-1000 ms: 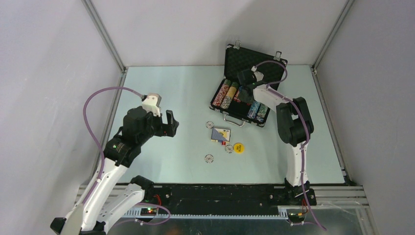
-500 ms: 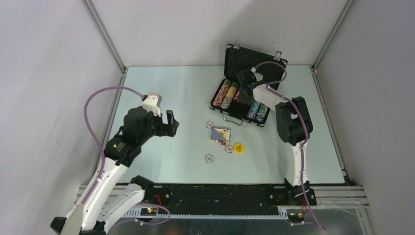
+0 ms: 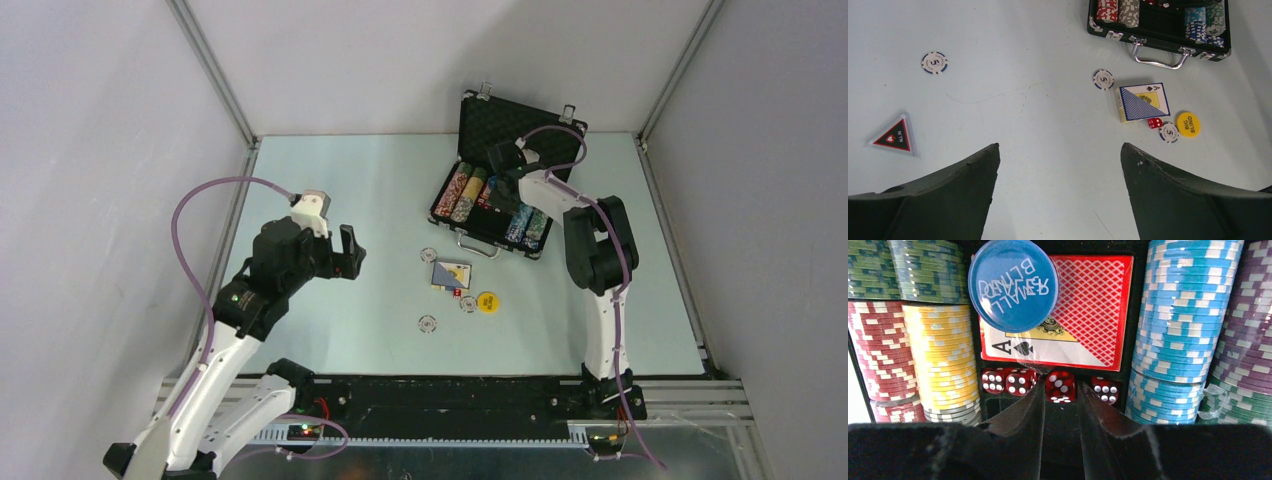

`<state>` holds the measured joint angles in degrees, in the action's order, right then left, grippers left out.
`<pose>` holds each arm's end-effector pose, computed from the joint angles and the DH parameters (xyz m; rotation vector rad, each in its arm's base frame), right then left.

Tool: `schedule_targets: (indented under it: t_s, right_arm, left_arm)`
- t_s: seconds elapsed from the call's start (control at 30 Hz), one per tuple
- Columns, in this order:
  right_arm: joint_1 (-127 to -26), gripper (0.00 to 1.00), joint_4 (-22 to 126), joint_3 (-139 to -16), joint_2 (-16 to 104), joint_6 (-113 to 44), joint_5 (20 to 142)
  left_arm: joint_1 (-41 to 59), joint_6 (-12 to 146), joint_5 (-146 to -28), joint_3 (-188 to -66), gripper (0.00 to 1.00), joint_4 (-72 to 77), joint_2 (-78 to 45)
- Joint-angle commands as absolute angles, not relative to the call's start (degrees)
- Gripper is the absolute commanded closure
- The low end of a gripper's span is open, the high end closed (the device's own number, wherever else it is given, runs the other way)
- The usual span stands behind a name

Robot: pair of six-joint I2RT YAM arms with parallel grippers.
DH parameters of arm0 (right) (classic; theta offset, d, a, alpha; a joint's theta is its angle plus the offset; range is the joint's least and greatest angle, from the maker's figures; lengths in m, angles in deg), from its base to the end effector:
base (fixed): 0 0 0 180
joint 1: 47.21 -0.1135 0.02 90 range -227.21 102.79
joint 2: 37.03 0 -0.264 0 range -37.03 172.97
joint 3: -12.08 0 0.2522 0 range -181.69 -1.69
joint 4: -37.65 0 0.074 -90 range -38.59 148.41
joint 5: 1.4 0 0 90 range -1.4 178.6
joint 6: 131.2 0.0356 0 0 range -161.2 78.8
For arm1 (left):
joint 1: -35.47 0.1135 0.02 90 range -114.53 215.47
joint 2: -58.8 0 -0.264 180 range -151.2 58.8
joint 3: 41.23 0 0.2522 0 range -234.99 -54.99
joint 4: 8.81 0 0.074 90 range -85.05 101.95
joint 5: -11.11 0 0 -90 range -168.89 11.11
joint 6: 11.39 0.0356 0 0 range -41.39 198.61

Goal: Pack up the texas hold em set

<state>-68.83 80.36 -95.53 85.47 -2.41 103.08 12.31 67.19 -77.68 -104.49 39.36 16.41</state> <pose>0.4344 0.1626 0.1798 0.4698 2.4864 0.0920 0.1456 -0.0615 0.3311 0.1980 2.0563 -0.3532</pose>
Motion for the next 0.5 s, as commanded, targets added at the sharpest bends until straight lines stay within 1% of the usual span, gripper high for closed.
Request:
schedule_targets:
  t_s: [0.0, 0.1, 0.17, 0.3, 0.47]
  right_arm:
    - [-68.6, 0.64, 81.1, -98.3, 86.5, -3.0, 103.1]
    - [-68.5, 0.59, 81.1, -98.2, 86.4, -2.8, 103.3]
    - [-68.6, 0.57, 81.0, -98.0, 86.3, -2.8, 103.6]
    - [-68.6, 0.57, 81.0, -97.8, 86.1, -2.7, 104.1]
    - [-68.9, 0.60, 81.0, -97.2, 85.4, -2.6, 104.9]
  left_arm:
    - [12.8, 68.7, -78.4, -104.4, 0.05, 37.5, 16.4]
    - [12.8, 68.7, -78.4, -104.4, 0.04, 37.6, 16.3]
    - [12.7, 68.7, -78.4, -104.4, 0.05, 37.5, 16.3]
    - [12.7, 68.7, -78.4, -104.4, 0.05, 37.5, 16.3]
    - [12.8, 68.7, -78.4, -104.4, 0.04, 37.6, 16.3]
